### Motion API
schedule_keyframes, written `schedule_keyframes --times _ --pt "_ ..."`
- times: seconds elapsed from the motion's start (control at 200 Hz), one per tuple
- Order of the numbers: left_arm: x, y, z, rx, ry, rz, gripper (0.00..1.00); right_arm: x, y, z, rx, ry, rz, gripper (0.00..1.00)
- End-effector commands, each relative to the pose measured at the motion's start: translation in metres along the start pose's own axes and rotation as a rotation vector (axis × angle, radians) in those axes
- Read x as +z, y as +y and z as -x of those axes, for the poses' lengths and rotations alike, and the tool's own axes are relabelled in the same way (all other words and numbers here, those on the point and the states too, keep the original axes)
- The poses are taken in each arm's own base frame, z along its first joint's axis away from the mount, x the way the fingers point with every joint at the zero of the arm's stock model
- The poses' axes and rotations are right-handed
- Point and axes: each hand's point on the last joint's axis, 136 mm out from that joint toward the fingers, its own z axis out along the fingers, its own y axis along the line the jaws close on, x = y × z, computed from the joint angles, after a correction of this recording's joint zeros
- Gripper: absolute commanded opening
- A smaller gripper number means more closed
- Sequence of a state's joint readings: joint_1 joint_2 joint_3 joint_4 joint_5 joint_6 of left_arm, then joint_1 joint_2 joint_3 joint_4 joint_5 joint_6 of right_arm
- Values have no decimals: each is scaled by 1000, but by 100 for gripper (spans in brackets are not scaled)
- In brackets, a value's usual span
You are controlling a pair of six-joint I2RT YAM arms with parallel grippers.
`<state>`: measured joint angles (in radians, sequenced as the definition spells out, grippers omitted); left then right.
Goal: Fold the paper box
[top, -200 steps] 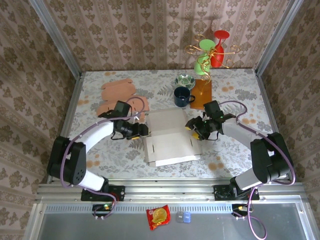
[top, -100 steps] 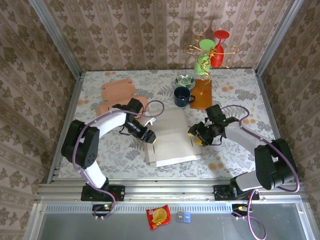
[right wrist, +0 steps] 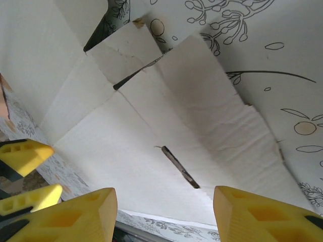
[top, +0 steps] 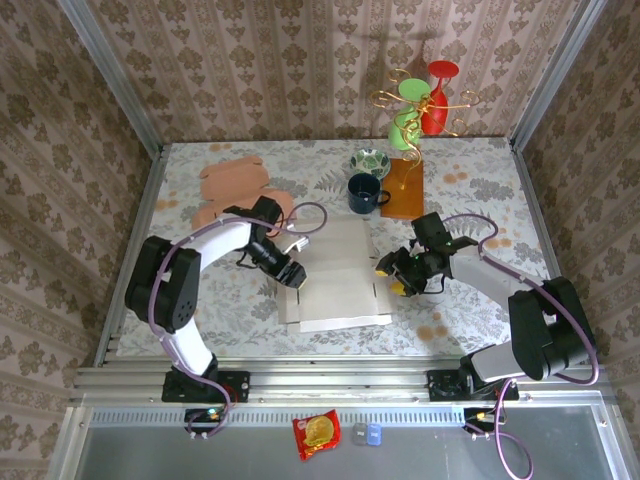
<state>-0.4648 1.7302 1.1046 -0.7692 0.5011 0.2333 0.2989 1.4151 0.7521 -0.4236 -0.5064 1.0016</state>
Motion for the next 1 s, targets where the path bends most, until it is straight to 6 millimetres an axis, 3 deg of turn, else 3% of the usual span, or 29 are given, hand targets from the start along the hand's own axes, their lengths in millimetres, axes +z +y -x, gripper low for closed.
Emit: schedule_keyframes --times 0.0,0.245,0.45,0.55,0.63,0.995 --pt "-30 3 19 27 -98 41 70 -3 -4 -9 20 18 22 54" --pt "-40 -10 21 -20 -155 -41 69 6 2 -6 62 6 68 49" --pt "-46 11 9 -57 -139 57 68 4 22 -10 49 1 100 47" --pt "-46 20 3 -66 -118 89 68 12 29 -20 59 17 125 46" --pt "-45 23 1 -74 -113 83 68 28 22 -21 76 43 87 45" --pt "-33 20 3 -84 -104 13 69 24 -3 24 16 0 -48 44"
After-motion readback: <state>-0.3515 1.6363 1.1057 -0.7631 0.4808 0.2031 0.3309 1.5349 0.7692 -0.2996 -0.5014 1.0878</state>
